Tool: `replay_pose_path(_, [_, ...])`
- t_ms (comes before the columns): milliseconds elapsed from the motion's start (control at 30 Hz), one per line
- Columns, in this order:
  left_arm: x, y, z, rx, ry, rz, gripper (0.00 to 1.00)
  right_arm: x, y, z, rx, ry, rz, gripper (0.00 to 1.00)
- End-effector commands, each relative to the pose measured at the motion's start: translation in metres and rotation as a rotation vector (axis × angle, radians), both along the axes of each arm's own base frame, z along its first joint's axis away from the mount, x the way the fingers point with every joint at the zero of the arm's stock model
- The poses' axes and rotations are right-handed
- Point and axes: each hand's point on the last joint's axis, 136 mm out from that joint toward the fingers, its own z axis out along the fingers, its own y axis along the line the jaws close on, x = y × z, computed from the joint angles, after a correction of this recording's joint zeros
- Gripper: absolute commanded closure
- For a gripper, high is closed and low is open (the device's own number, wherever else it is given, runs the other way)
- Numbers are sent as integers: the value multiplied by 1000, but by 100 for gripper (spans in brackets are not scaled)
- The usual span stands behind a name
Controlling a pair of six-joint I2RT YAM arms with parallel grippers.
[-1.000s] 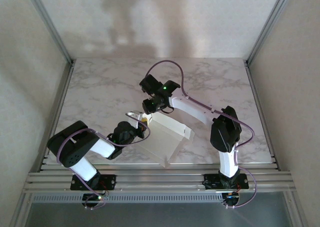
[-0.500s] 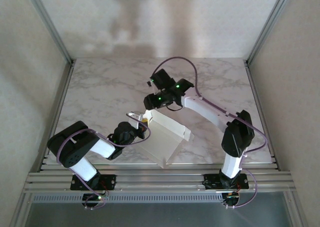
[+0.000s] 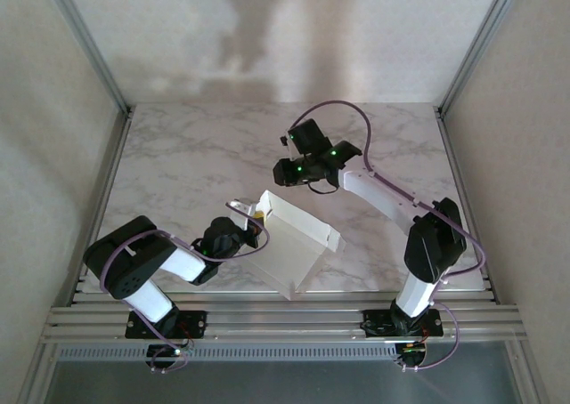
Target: Fold the paper box
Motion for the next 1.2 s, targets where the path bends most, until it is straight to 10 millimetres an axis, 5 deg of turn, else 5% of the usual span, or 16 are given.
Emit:
replay_pose_path(0, [-32, 16, -61, 163, 197, -28, 100, -4, 6, -20, 8, 44, 20, 73])
replay_pose_path(1167, [-29, 14, -57, 176, 188, -31, 100, -33, 14, -57, 11, 110, 131, 61])
